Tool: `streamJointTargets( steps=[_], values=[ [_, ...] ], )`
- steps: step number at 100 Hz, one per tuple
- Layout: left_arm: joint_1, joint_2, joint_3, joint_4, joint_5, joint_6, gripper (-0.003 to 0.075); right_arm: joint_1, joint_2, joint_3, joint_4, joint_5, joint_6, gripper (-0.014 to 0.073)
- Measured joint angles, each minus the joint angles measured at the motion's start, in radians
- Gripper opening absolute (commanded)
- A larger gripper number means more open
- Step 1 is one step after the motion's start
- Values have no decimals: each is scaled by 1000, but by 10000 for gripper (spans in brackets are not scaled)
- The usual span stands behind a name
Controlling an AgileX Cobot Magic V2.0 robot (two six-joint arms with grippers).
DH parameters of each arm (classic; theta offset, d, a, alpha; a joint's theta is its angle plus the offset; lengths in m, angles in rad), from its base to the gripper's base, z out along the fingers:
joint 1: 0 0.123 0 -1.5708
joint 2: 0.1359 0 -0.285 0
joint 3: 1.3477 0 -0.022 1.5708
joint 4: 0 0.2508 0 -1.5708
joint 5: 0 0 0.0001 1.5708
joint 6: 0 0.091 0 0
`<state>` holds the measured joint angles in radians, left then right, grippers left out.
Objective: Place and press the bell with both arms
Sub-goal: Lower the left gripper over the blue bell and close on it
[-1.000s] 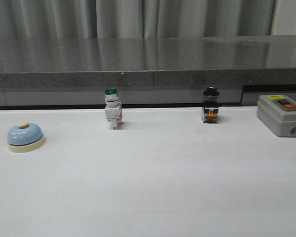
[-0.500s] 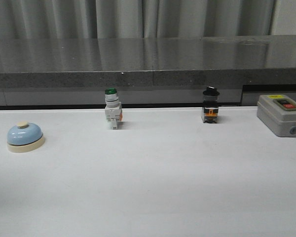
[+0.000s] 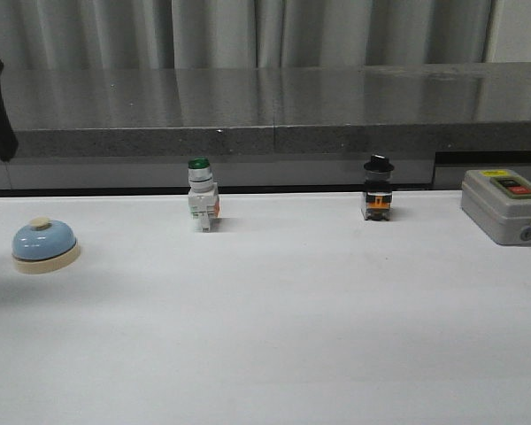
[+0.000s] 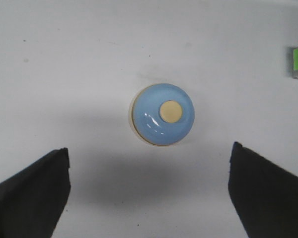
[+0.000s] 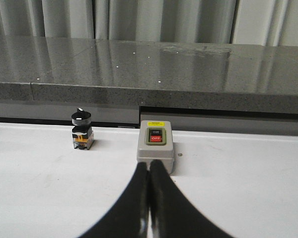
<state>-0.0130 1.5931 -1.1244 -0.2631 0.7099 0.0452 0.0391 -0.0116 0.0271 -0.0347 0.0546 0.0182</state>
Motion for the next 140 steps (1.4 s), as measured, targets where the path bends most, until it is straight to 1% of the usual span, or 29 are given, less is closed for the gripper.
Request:
streamJointTargets(
  steps=[12, 35, 51, 65, 93, 118, 123, 128, 140],
  values=[
    [-22, 86, -64, 0, 28, 0, 620, 0, 0, 0, 0, 0, 0, -60],
    [-82, 231, -167, -2, 35, 0, 620, 0, 0, 0, 0, 0, 0, -60],
    [-95, 309, -212, 3, 35, 0, 620, 0, 0, 0, 0, 0, 0, -60],
    [-95, 353, -225, 26, 35, 0, 620, 0, 0, 0, 0, 0, 0, -60],
    [-95, 377, -229, 82, 17, 0, 618, 0, 0, 0, 0, 0, 0, -60],
    [-95, 406, -229, 87, 10, 2, 615, 0, 0, 0, 0, 0, 0, -60],
    [-95, 408, -229, 87, 10, 2, 593, 0, 0, 0, 0, 0, 0, -60],
    [-95, 408, -229, 89, 12, 2, 548, 0, 0, 0, 0, 0, 0, -60],
    [-95, 410, -229, 90, 22, 2, 394, 0, 0, 0, 0, 0, 0, -60]
  ],
)
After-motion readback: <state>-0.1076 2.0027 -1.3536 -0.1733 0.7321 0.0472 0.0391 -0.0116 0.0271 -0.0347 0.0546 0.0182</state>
